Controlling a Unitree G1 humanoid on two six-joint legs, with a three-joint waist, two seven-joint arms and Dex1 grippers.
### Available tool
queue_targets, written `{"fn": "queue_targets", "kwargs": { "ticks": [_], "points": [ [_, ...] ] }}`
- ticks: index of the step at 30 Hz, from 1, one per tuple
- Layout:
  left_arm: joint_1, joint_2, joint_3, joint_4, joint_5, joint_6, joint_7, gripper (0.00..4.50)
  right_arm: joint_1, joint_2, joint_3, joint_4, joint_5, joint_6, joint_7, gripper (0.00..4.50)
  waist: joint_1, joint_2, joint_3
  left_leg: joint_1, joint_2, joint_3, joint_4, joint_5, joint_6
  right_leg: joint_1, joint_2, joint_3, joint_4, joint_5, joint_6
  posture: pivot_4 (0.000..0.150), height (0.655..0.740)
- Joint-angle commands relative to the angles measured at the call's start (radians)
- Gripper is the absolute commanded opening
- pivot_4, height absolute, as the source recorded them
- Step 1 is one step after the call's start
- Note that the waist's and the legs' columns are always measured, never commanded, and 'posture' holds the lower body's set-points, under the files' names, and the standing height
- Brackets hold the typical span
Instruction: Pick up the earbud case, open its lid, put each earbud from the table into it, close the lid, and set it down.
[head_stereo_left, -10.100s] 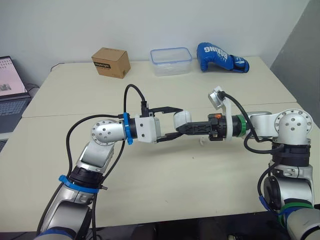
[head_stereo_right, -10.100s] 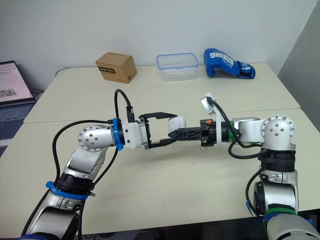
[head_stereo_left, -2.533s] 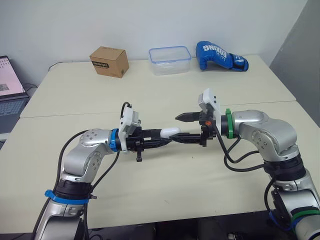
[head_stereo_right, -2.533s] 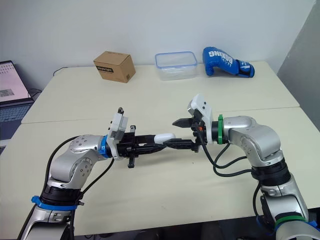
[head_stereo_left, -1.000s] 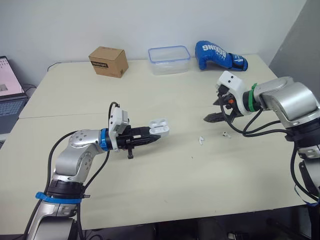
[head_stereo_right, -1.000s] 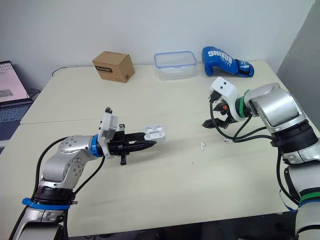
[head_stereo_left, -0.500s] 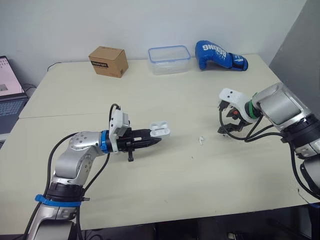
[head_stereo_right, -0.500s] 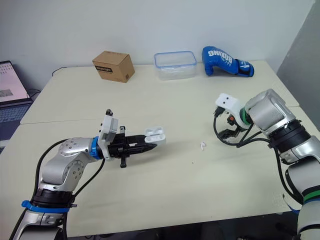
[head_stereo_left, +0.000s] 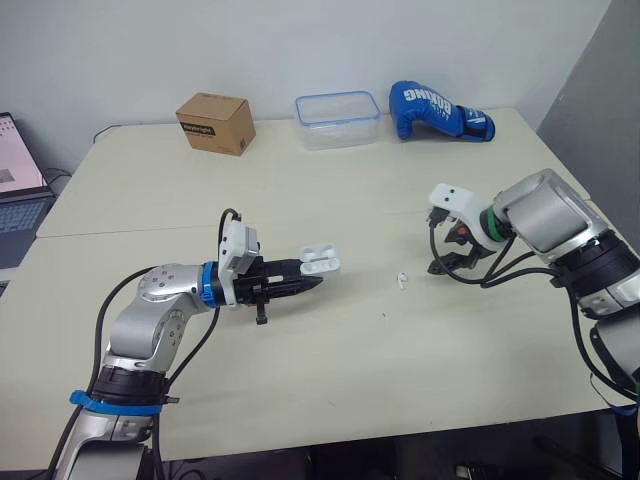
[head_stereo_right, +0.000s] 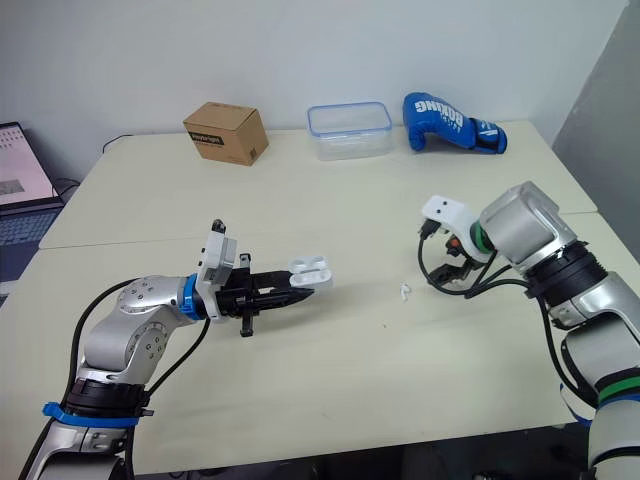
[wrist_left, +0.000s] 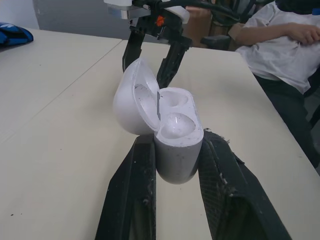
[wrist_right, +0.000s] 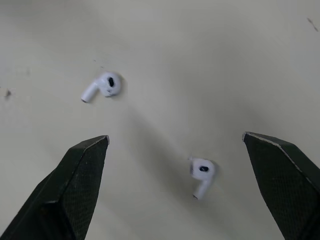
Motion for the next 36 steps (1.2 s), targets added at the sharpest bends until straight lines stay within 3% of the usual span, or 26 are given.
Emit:
{"fn": "queue_targets", "kwargs": {
  "ticks": [1,14,27,30,33,36],
  "points": [
    [0.004,0.004,0.005,-0.035,-0.005,-0.012,0.001,0.79,0.003,0.019,-0.044,-0.087,0.04,0.101,-0.019,4.48,0.0,0.0,0.0,0.0,0.0,0.0,0.0,0.0,0.0,0.0,0.0,0.0,0.0,0.0,0.0,0.15,0.7307],
    [0.026,-0.001,-0.003,-0.047,0.007,-0.023,0.009,0.79,0.054,0.197,-0.161,-0.176,0.105,0.436,-0.321,4.48,0.0,0.0,0.0,0.0,0.0,-0.001,0.0,0.0,0.0,0.0,0.0,0.0,0.001,0.0,0.0,0.15,0.7307],
    [0.042,-0.002,-0.002,-0.057,0.014,-0.025,0.014,0.79,0.096,0.275,-0.227,-0.155,0.175,0.447,-0.553,4.48,-0.001,0.0,0.0,0.0,0.0,-0.001,0.0,0.0,0.0,0.0,0.0,0.0,0.001,0.0,0.0,0.15,0.7307],
    [0.043,-0.002,-0.004,-0.058,0.015,-0.026,0.018,0.79,0.101,0.277,-0.23,-0.157,0.207,0.447,-0.582,3.95,-0.002,0.0,0.0,0.0,0.0,0.0,0.0,0.0,0.0,0.0,0.0,0.0,0.001,0.0,0.0,0.15,0.7307],
    [0.045,-0.003,-0.005,-0.059,0.016,-0.026,0.021,0.79,0.102,0.277,-0.233,-0.156,0.243,0.447,-0.607,2.91,-0.003,0.0,0.0,0.0,0.0,0.0,0.0,0.0,0.0,0.0,0.0,0.0,0.001,0.0,0.0,0.15,0.7307],
    [0.05,-0.003,-0.006,-0.061,0.017,-0.027,0.022,0.79,0.1,0.28,-0.234,-0.149,0.266,0.447,-0.639,2.91,-0.003,0.0,0.0,0.0,0.0,0.0,0.0,0.0,0.0,0.0,0.0,0.0,0.001,0.0,0.0,0.15,0.7307]
  ]
}}
